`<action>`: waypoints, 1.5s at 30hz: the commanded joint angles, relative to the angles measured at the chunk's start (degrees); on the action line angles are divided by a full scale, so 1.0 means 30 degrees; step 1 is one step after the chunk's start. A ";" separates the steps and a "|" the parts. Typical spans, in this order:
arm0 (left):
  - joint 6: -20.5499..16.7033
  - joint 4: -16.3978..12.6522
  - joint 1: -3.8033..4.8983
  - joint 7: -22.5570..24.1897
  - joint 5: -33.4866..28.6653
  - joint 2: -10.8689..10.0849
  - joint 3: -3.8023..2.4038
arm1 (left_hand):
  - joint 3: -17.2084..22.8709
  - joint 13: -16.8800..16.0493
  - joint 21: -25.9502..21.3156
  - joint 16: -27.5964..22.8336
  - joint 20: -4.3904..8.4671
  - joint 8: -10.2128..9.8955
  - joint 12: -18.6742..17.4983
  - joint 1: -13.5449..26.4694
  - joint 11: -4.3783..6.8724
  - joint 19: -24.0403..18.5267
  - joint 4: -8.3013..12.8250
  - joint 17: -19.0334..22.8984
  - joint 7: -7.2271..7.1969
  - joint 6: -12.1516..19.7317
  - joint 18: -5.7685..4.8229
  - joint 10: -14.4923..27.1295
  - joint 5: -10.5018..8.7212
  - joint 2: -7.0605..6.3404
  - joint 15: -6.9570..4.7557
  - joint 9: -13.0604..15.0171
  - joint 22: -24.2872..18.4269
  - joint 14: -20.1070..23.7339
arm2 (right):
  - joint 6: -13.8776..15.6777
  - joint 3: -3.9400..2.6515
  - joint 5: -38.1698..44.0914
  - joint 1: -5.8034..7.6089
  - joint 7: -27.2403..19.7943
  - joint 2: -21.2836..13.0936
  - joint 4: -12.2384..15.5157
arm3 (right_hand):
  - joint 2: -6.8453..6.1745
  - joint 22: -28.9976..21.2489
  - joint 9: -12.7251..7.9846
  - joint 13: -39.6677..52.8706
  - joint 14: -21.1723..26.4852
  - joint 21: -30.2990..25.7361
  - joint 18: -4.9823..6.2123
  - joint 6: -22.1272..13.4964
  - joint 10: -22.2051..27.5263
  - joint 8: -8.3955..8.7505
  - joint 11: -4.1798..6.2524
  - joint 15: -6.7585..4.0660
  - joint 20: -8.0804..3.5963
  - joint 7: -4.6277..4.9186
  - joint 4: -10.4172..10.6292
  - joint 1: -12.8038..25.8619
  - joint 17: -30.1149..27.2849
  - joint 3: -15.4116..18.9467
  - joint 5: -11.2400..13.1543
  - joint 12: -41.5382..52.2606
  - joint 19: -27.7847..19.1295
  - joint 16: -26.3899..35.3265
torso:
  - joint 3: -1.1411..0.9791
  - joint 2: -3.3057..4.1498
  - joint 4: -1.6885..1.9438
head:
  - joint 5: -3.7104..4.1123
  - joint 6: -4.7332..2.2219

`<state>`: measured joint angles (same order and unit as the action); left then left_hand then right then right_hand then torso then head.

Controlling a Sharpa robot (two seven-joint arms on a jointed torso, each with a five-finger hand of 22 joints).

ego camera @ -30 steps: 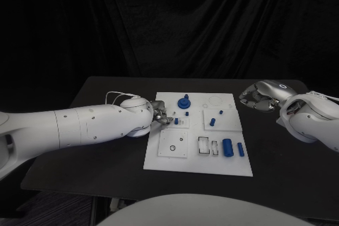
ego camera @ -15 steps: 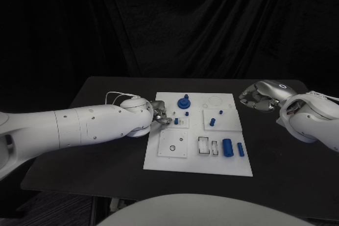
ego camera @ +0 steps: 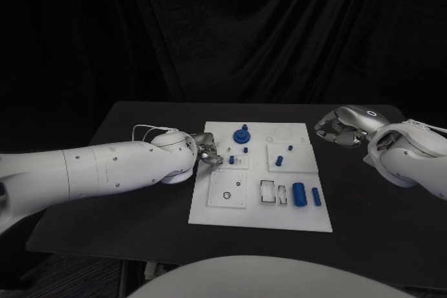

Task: Assemble the parts on the task board

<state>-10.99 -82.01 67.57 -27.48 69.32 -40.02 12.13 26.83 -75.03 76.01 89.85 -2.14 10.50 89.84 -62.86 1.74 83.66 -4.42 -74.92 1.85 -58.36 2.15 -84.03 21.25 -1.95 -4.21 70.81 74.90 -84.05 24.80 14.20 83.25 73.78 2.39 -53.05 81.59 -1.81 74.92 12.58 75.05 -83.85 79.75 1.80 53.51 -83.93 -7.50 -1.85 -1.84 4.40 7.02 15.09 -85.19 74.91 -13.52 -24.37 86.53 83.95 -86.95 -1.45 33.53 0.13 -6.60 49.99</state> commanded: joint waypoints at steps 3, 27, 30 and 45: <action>-0.1247 -0.0416 0.0323 0.2081 -0.0134 -0.0416 -0.0019 | 0.0222 -0.4991 -0.0001 0.0050 0.0134 0.0091 0.0052 0.0070 0.0138 -0.0028 0.0001 -0.5027 -0.0036 -0.0169 0.0357 -0.1988 -0.0189 -0.0228 -0.0187 0.0057 0.3617 -0.1984 | 0.0000 -0.0014 0.0034 -0.0046 0.0387 0.0024 -0.0056 | -0.0170 0.3854 -0.0021 0.3664 -0.1517 -0.0110 0.0288 0.0145 -0.0418 0.0044 -0.0141 0.0142 0.0150 0.0031 0.0027 -0.0009 0.3969 -0.0108 -0.0141 -0.0098 0.0012 0.0094 | -0.0002 0.0005 0.0002 | -0.0036 0.0004; 0.6219 0.2300 0.1558 0.3973 -0.6399 -0.0061 -0.0018 | 0.2535 -0.4991 0.0730 0.0050 0.0047 0.0031 0.0052 -0.0350 0.0025 0.0158 -0.0589 -0.5027 0.0074 -0.0166 0.0182 -0.1988 -0.2983 -0.0900 -0.0052 0.0199 0.3850 -0.1984 | -0.0073 -0.0014 0.0034 -0.0047 0.0418 0.0117 -0.0156 | -0.0179 0.3848 -0.0026 0.3659 -0.1514 -0.0132 0.0293 0.0134 -0.0412 0.0050 -0.0145 0.0147 0.0153 0.0040 0.0021 -0.0009 0.3966 -0.0125 -0.0152 -0.0103 0.0000 0.0098 | -0.0041 -0.0024 0.0013 | 0.0085 0.0004; 0.7284 0.2950 0.1738 0.3250 -0.6685 0.0325 -0.0018 | 0.2296 -0.4991 0.0759 0.0050 0.0014 0.0065 0.0052 -0.0340 0.0012 0.0115 -0.0647 -0.5027 0.0071 -0.0151 0.0187 -0.1988 -0.1488 -0.0907 -0.0041 0.0325 0.3846 -0.1984 | -0.0079 -0.0014 0.0034 -0.0047 0.0417 0.0132 -0.0153 | -0.0179 0.3848 -0.0026 0.3659 -0.1514 -0.0132 0.0293 0.0134 -0.0412 0.0050 -0.0145 0.0147 0.0153 0.0040 0.0021 -0.0009 0.3966 -0.0125 -0.0152 -0.0103 0.0000 0.0098 | -0.0046 -0.0036 0.0027 | 0.0103 0.0004; 1.1742 0.5282 0.2453 -0.0202 -0.7377 0.2264 -0.0021 | 0.2560 -0.4991 0.0350 0.0050 -0.0060 -0.0299 0.0052 -0.0587 -0.0090 -0.0187 0.0091 -0.5027 0.0202 0.0380 0.0287 -0.1988 -0.1157 -0.1021 0.0055 0.0270 0.3708 -0.1984 | -0.0118 -0.0014 0.0034 -0.0048 0.0418 0.0240 -0.0191 | -0.0165 0.3846 -0.0028 0.3668 -0.1511 -0.0137 0.0293 0.0134 -0.0423 0.0050 -0.0145 0.0150 0.0157 0.0042 0.0012 -0.0019 0.3962 -0.0156 -0.0162 -0.0096 -0.0002 0.0103 | -0.0039 -0.0018 -0.0024 | -0.0058 0.0004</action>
<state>18.34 -66.41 74.73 -23.94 49.43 -33.52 12.12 33.29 -75.03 77.19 89.85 -2.39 9.74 89.84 -64.17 1.72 83.45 -5.48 -74.91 2.56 -57.38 2.14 -84.04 18.07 -5.03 -4.48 71.75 74.90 -83.92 24.69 14.20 83.23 73.78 2.65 -52.34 81.05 -1.81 74.90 12.58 75.08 -84.01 79.54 1.80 53.51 -83.93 -7.49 -1.85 -1.68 4.41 7.02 15.25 -85.19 74.90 -13.69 -24.59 86.53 83.95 -86.96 -1.57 33.44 0.12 -6.65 49.99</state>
